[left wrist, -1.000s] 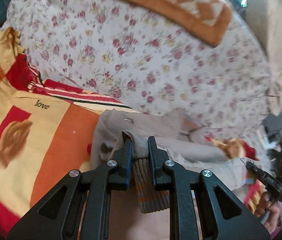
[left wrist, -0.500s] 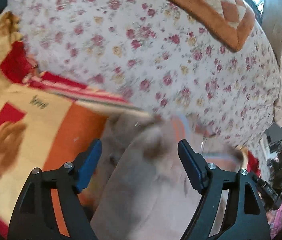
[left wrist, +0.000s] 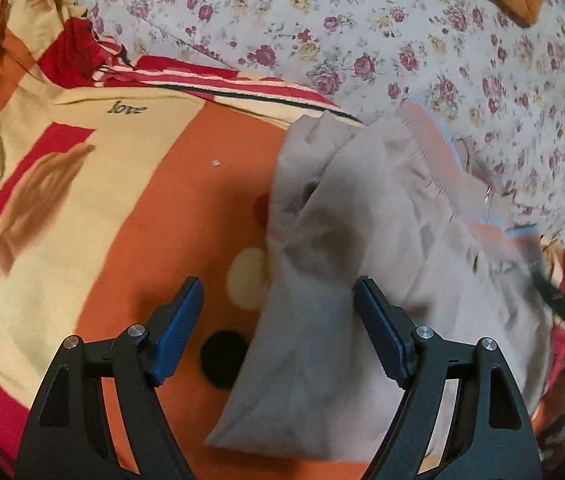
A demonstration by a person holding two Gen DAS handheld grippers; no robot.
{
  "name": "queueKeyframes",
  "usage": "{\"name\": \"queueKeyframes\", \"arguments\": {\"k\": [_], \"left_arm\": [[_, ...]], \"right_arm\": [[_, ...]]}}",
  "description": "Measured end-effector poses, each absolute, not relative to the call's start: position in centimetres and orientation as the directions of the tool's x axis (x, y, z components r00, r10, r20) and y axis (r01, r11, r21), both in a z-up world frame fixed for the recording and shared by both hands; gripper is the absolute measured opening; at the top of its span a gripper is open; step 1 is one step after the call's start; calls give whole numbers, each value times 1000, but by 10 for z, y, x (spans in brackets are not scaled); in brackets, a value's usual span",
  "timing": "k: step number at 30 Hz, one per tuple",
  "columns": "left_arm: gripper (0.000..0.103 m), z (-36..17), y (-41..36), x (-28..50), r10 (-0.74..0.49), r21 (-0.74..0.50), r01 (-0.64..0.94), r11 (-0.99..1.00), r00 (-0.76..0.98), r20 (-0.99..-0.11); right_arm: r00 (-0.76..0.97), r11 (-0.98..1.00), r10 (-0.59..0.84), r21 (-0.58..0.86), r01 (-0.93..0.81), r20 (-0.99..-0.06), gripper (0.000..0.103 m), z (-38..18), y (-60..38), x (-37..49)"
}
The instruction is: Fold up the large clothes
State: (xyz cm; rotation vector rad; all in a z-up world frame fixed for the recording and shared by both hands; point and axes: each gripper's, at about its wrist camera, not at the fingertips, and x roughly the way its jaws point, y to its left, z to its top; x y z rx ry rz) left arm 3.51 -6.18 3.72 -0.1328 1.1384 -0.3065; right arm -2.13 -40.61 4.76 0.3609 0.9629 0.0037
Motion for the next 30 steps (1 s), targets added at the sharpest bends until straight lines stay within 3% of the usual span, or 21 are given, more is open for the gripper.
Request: {"name": "queueKeyframes", "arguments": {"k": [2,3,6,8,13,14,16,17,19,24,27,30], "left_arm": [[79,40,-66,38,-301,-249,178,952,398,-866],[79,41,-66,38,-297,-244,179,953,407,-864],[79,46,-64,40,-312,-261,175,949,424,-850],[79,55,-63,41,-323,-275,171,946,459,-827],[79,64,-73,42,-360,-303,195,933,492,-793],[79,63,-76,42,-359,-295,206,933,483,-799],[79,58,-82,40,-336,-257,226,940,468,-817],[79,56,-83,39,-318,-238,222,945,469,-824],[79,48,-85,40,-298,-219,217,951,464,-835],[81,25,-88,46,-276,-205,202,958,449,-850],[81,21,-85,47,-302,-240,191,952,457,-836],[81,28,-82,44,-300,-235,193,953,474,-828]], "right_arm": [[529,959,138,246,139,-837,68,28,-391,0],[512,971,88,189,147,-854,48,17,-386,11],[558,968,29,163,191,-829,12,16,-394,28],[600,947,37,219,234,-799,8,21,-408,33],[581,940,44,231,252,-813,10,8,-415,39],[579,944,71,242,224,-812,14,14,-415,32],[583,944,104,264,197,-806,32,29,-421,11],[621,941,103,278,192,-777,49,42,-430,-12],[679,942,44,257,215,-733,61,55,-445,-47],[572,916,-232,22,402,-787,63,10,-498,-93],[574,844,-165,186,503,-802,68,2,-532,-114],[591,826,-131,242,510,-796,68,22,-531,-118]]}}
